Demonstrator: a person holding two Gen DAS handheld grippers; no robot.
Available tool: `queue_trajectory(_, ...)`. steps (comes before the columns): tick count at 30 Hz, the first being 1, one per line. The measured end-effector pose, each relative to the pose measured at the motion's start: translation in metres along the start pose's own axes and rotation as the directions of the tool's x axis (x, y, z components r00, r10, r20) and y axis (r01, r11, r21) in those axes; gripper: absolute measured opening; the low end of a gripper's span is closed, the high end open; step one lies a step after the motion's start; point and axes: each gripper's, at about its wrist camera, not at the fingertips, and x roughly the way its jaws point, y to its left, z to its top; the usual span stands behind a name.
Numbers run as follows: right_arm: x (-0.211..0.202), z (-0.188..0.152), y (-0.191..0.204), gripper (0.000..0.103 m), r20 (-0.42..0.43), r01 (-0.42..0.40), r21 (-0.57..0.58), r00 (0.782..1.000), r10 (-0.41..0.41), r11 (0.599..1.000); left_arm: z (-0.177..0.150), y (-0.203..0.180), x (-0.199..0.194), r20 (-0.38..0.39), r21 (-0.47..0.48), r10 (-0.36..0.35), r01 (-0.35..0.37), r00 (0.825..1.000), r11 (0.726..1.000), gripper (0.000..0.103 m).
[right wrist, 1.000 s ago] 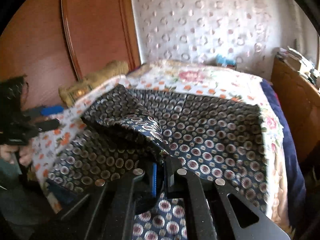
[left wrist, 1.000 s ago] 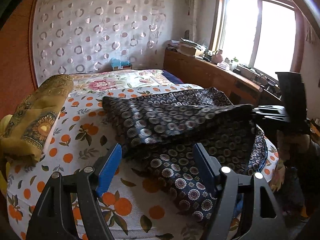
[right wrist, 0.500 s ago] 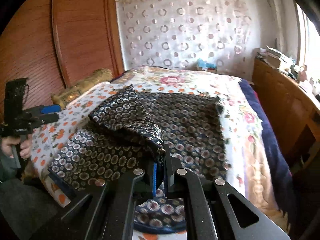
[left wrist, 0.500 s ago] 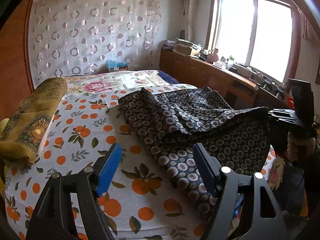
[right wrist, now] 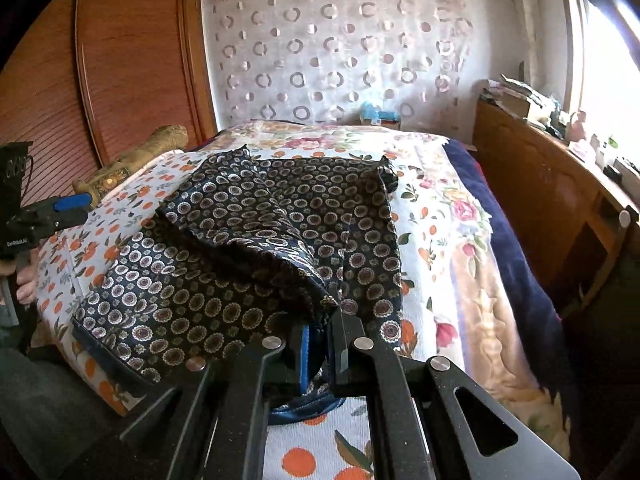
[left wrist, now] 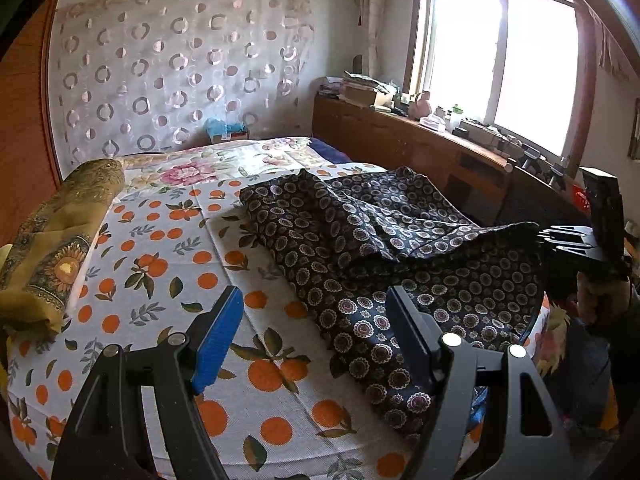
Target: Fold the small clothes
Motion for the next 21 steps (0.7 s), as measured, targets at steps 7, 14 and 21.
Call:
queue_trajectory(7,-0.030,0.016,0.015,0.012,0.067,0.031,-0.045,0.997,-0.028,0.999,-0.001,0.000,0.002,0.001,0.000,0.003,-0.003,1.000,1.000,0.074)
queue_trajectory(14,-0.044,0.034,0.034,0.045,0.122,0.011,-0.083,0.992,-0.001,0.996,-0.001,0.000,0.002,-0.001,0.000,0.002,-0.002,1.000,1.000,0.074)
queue_trajectory(21,0.016,0.043,0.059,0.050,0.015,-0.108,-0.133,0.994,0.111,0.985,-0.008,-0.001,0.008,-0.020,-0.003,0.004,-0.004,1.000,1.000,0.074)
